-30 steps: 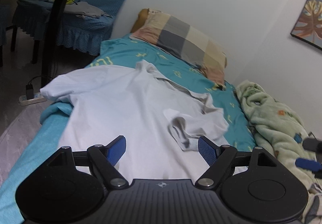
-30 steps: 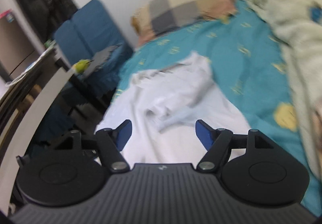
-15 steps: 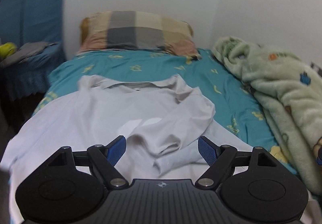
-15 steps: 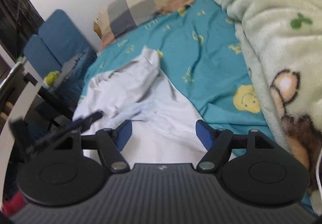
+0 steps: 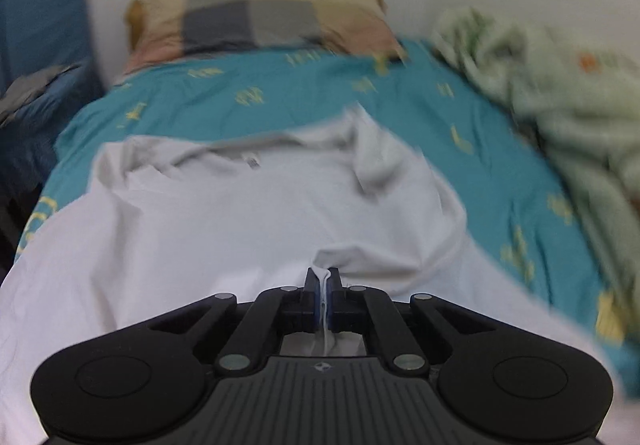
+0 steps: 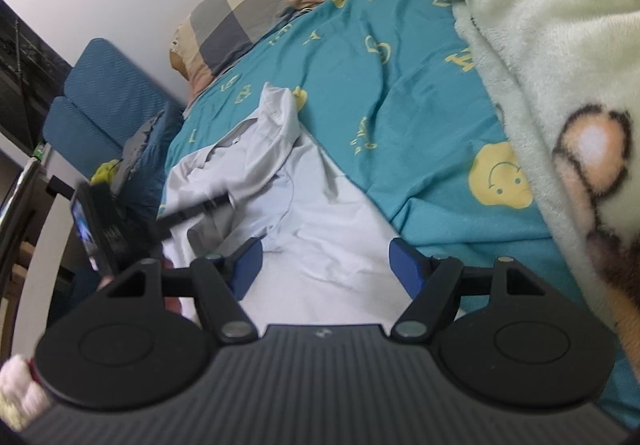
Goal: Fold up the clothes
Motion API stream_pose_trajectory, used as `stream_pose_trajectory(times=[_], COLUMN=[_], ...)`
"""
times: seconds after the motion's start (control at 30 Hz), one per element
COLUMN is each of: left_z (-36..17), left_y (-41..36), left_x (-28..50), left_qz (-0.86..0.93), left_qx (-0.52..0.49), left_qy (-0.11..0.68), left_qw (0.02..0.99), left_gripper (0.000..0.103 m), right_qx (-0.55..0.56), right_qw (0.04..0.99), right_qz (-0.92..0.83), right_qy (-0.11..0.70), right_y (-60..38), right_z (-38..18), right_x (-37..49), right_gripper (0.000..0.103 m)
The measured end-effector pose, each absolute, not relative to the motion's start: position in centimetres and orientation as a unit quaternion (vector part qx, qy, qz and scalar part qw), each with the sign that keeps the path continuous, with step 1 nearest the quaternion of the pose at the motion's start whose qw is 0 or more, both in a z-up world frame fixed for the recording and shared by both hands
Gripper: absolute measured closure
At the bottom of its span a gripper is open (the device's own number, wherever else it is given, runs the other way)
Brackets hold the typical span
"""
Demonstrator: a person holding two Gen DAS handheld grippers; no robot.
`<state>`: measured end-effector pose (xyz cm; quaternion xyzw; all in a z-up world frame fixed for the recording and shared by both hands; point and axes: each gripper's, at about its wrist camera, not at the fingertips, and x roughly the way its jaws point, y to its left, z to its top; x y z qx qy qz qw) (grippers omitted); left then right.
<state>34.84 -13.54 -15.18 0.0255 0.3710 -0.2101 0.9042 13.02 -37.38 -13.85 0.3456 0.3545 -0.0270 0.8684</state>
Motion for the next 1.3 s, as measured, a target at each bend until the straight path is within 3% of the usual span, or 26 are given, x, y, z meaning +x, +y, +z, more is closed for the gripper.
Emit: stream_pose_trajectory(times=[0.2,0.4,0.5,0.57,0.6,0.83,1.03,1.3], left_z=[-13.6,-17.1,-17.8,-17.4,-16.9,-11.4,-6.6,-4.4], left_y=[-11.5,-11.0,-10.8,-10.8,-10.8,-10.5,-10.2,-9.3], left_x=[40.8,42.9,42.3,41.6,41.0,30.9,21.9,8.5], left_qz=[-0.123,-0.073,-0.074,-0.075,-0.078,-0.116,-0.149,-0.177], left_qx=[-0.002,-0.013,-0.024,-0.019,-0.017,-0.015,-0.014,-0.02], left_qy=[0.374,0.404,0.408,0.413,0.414,0.394,0.375,0.342], left_qw=[0.919,0.912,0.909,0.908,0.907,0.912,0.915,0.923], left_gripper=[0.1,0.099,0.086,0.069,0.067,0.051,0.049,0.048], right_qx=[0.34,0.313,0.284,0.272,0.263,0.214,0.2,0.194], right_qw=[0.869,0.878,0.89,0.893,0.896,0.916,0.932,0.95], right_qz=[-0.006,-0.006,0.003,0.012,0.013,0.021,0.029,0.03], right_qy=[0.36,0.363,0.357,0.359,0.358,0.339,0.302,0.244], right_y=[-36.5,-36.2,-35.7,-35.4,-35.2,-34.2,-34.1,-34.7], right_z=[-13.8,-14.0,-13.8,-13.6,-13.5,-11.9,-8.9,-4.4], right_x=[13.7,14.4,14.8,14.9,14.9,13.8,10.1,3.7], right_gripper=[0.03,0.03,0.03,0.03,0.03,0.03,0.03,0.031])
